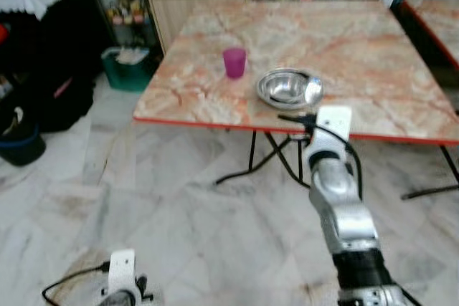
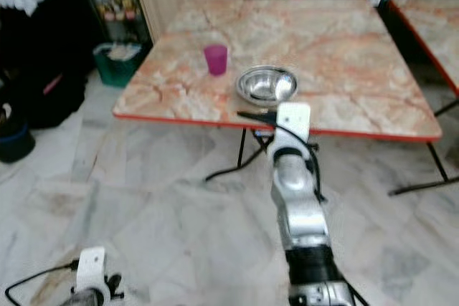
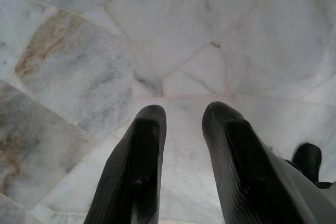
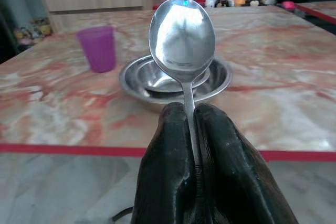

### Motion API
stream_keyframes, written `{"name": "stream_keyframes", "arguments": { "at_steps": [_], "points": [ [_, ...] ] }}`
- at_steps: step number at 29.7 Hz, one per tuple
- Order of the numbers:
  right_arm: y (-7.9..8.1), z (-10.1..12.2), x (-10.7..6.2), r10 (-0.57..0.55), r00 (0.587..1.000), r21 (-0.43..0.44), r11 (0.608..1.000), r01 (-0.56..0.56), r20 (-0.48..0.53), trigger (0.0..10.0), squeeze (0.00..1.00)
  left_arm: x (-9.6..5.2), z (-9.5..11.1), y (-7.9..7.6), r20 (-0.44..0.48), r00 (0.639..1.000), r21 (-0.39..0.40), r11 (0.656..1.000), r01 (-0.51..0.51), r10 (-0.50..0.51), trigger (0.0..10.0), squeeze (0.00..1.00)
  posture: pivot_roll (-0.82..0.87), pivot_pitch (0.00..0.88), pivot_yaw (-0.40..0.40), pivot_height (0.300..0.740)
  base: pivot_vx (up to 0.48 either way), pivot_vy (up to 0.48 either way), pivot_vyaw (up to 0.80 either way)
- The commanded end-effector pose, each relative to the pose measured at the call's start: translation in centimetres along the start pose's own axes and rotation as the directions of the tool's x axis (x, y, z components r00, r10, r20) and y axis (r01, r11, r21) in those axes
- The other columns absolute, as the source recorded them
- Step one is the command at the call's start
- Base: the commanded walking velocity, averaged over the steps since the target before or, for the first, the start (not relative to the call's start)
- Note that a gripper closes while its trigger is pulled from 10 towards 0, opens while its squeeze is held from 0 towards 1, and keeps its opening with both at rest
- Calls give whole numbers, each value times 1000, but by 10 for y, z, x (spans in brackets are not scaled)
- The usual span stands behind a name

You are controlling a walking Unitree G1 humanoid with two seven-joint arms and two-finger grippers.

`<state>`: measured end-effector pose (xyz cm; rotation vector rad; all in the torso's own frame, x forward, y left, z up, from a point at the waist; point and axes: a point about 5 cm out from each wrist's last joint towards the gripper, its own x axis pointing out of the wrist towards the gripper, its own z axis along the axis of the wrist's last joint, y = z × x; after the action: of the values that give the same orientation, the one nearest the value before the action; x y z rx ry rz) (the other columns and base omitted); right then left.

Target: Setting the table

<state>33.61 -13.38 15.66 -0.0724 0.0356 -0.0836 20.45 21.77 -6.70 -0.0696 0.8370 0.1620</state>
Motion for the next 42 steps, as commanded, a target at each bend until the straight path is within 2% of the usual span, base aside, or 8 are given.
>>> {"name": "stream_keyframes", "arguments": {
  "at_steps": [1,17,23,24,27,31,35,42],
  "points": [
    [-4,1,1,-11,1000,1,1000,11,4,10000,0,-1,-4,3,-12,1000,-5,1000,-6,6,10000,0,-37,85,77,740,289,0,0],
    [-8,-1,4,-29,999,-11,1000,29,-15,10000,0,-1,-4,2,-12,1000,-9,1000,-1,1,10000,0,-35,85,74,740,297,0,-237],
    [-6,4,2,17,998,-7,1000,-16,55,10000,0,-1,-4,2,-11,1000,-9,1000,1,-2,10000,0,-37,81,73,740,298,0,0],
    [-11,5,1,45,993,-73,997,-38,105,10000,0,-1,-4,2,-10,1000,-9,1000,4,-4,10000,0,-39,82,70,740,289,0,0],
    [-20,6,-3,71,983,-87,995,-57,167,10000,0,-1,-4,1,-9,1000,-11,1000,6,-6,10000,0,-43,81,68,740,284,0,0],
    [-33,8,-11,111,965,-203,977,-62,239,10000,0,-1,-4,1,-8,1000,-12,1000,7,-7,10000,0,-47,83,65,740,274,0,0],
    [-41,11,-13,90,959,-181,983,-42,268,10000,0,-1,-3,1,-8,1000,-12,1000,9,-9,10000,0,-53,84,67,740,271,0,0],
    [-35,10,-11,106,957,-176,983,-59,269,10000,0,-1,-3,1,-9,1000,-8,1000,11,-11,10000,0,-51,81,71,740,271,0,0]
  ]
}}
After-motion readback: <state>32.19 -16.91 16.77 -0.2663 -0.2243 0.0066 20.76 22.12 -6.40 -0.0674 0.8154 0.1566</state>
